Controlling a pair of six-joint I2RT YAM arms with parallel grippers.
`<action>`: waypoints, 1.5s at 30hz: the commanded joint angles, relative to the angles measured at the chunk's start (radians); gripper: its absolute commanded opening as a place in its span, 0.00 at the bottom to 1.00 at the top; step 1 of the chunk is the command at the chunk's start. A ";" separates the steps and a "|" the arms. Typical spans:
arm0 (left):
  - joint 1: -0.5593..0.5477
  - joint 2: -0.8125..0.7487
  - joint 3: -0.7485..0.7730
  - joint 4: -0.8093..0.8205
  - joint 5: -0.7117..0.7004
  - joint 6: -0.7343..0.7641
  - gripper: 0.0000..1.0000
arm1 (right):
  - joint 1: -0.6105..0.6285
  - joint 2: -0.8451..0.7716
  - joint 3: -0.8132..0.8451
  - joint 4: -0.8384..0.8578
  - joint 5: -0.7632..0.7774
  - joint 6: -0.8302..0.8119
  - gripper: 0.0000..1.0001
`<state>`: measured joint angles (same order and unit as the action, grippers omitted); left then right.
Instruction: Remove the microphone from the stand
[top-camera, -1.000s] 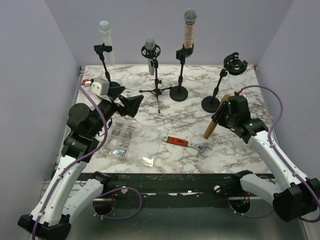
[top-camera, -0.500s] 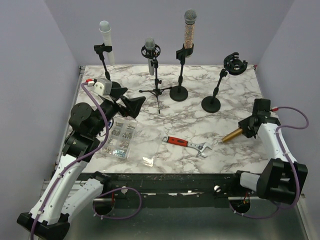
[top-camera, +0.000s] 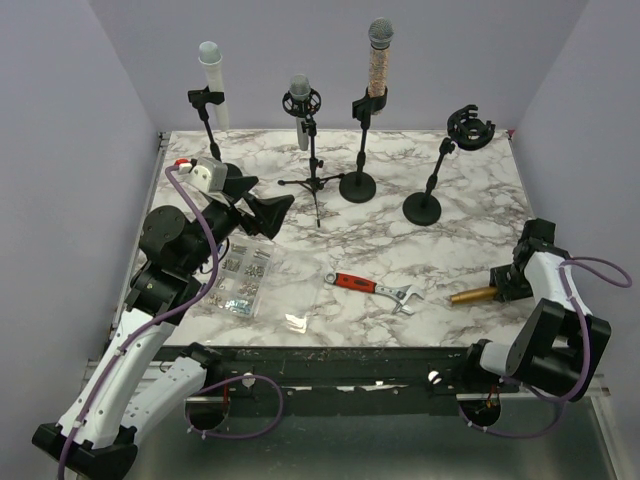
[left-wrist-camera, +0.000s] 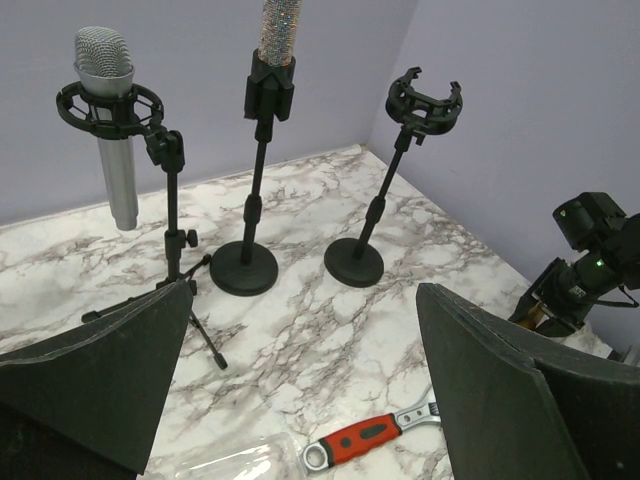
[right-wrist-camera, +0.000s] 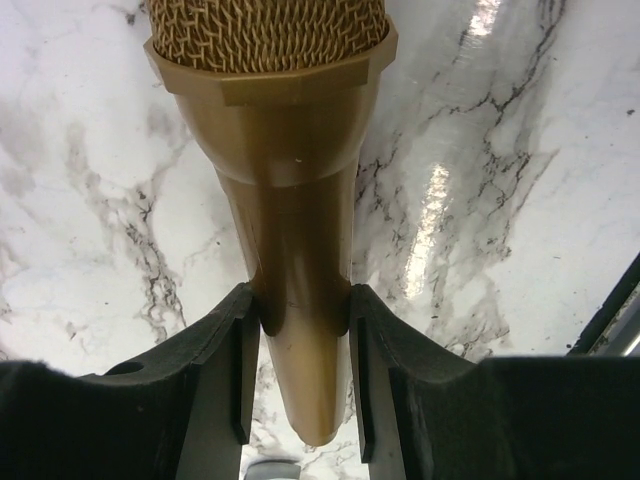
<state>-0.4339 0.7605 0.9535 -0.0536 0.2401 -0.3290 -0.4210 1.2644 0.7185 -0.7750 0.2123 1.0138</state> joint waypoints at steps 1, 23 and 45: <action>-0.007 -0.006 0.027 -0.014 -0.007 0.008 0.99 | -0.009 0.008 -0.008 -0.024 0.063 0.042 0.14; -0.017 -0.009 0.027 -0.015 -0.009 0.008 0.98 | -0.009 0.018 -0.064 0.043 0.009 0.021 0.67; -0.023 -0.010 0.030 -0.017 -0.007 0.007 0.99 | -0.007 -0.126 0.017 0.000 0.016 -0.080 1.00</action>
<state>-0.4477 0.7601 0.9535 -0.0547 0.2401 -0.3290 -0.4210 1.1587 0.7048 -0.7582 0.2199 0.9722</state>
